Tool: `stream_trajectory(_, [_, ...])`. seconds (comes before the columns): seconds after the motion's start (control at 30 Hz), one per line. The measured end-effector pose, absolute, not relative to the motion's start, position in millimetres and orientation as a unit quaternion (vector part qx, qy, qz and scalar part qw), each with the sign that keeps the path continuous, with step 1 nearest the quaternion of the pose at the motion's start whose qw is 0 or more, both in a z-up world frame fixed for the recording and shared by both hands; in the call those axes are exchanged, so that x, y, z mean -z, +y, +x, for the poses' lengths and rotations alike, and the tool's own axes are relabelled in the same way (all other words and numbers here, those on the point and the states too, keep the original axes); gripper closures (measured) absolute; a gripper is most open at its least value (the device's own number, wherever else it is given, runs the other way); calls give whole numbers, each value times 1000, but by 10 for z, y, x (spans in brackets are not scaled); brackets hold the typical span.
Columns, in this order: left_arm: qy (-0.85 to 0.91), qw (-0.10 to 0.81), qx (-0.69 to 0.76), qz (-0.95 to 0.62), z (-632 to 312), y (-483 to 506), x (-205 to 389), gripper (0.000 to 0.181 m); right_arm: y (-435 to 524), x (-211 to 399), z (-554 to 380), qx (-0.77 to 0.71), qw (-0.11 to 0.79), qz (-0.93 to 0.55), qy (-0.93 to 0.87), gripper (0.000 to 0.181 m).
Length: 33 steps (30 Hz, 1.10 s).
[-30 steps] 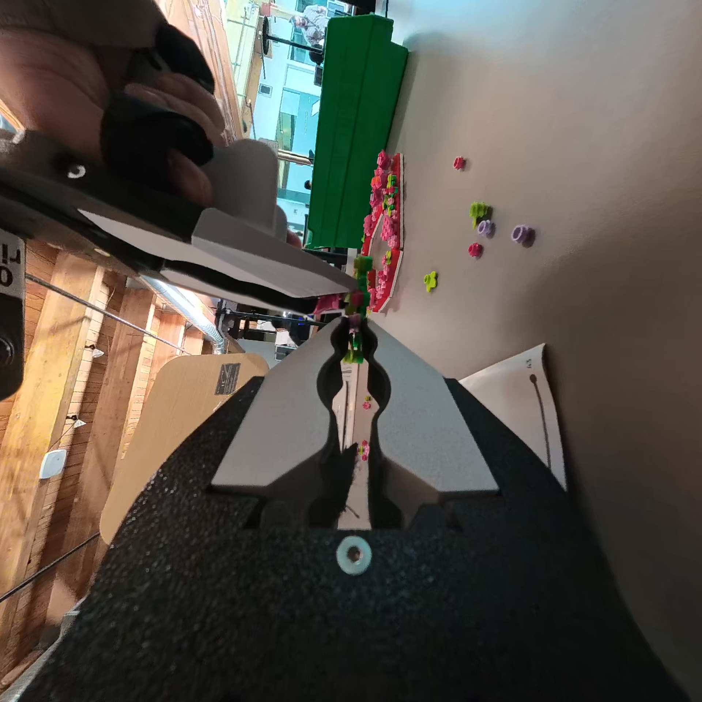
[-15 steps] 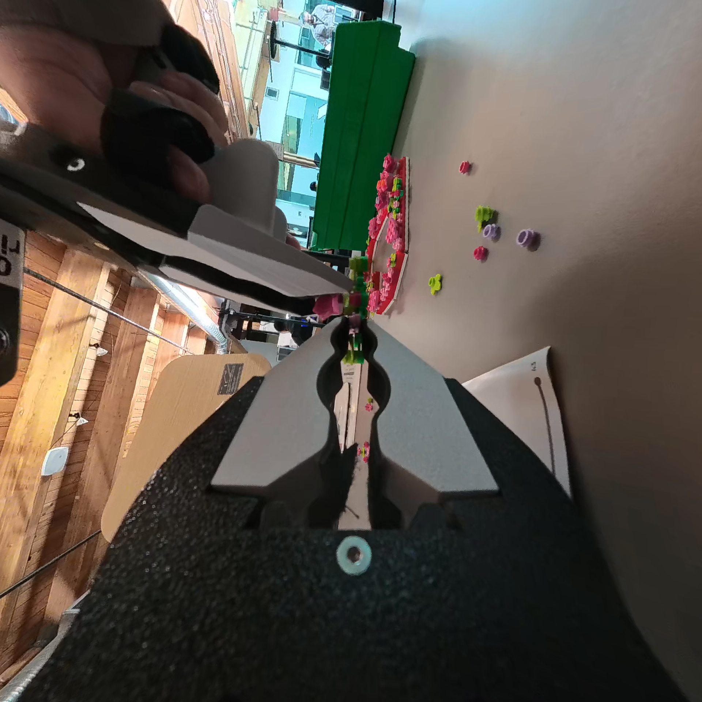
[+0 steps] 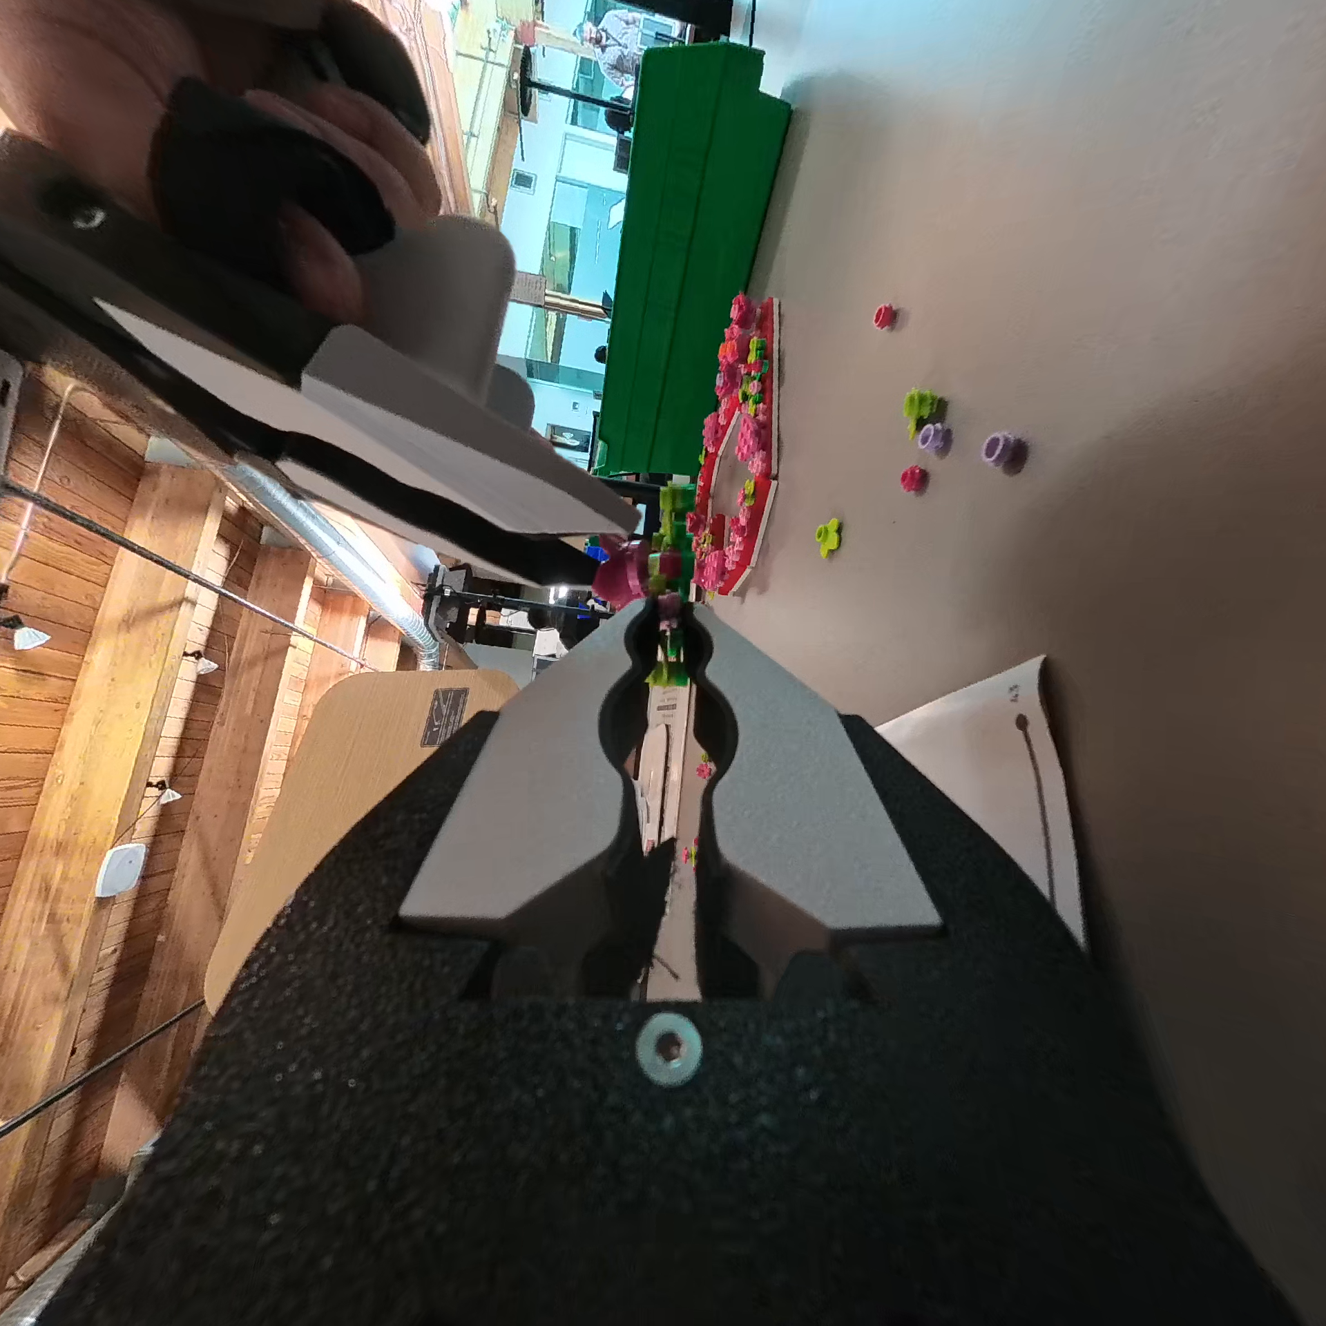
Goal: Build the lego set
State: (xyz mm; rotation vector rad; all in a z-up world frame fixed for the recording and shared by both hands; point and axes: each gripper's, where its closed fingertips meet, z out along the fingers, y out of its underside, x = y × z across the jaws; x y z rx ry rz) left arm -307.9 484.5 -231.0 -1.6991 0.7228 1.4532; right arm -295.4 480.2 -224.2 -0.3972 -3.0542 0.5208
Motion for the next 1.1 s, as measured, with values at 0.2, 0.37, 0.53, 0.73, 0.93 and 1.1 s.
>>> stream_trajectory(0.2, [277, 387, -571, -669, -3102, 4833, 2296, 178, 4766, 2147, -2972, -209, 77, -84, -971, 139])
stream_trajectory(0.37, [270, 388, -569, -673, -3129, 4824, 2297, 178, 4670, 2170, -2859, -238, 185, 16, -953, 135])
stream_trajectory(0.53, [264, 389, -567, -676, -3145, 4816, 2294, 178, 4648, 2213, -2921, -217, 362, 114, -899, 131])
stream_trajectory(0.73, [260, 391, -565, -678, -3152, 4814, 2294, 178, 4709, 2343, -2967, -171, 459, 165, -856, 140])
stream_trajectory(0.93, [260, 391, -565, -679, -3156, 4812, 2291, 178, 4728, 2352, -3018, -155, 488, 181, -840, 149])
stream_trajectory(1.1, [261, 390, -565, -678, -3151, 4813, 2293, 178, 4751, 2367, -3060, -137, 501, 192, -833, 152])
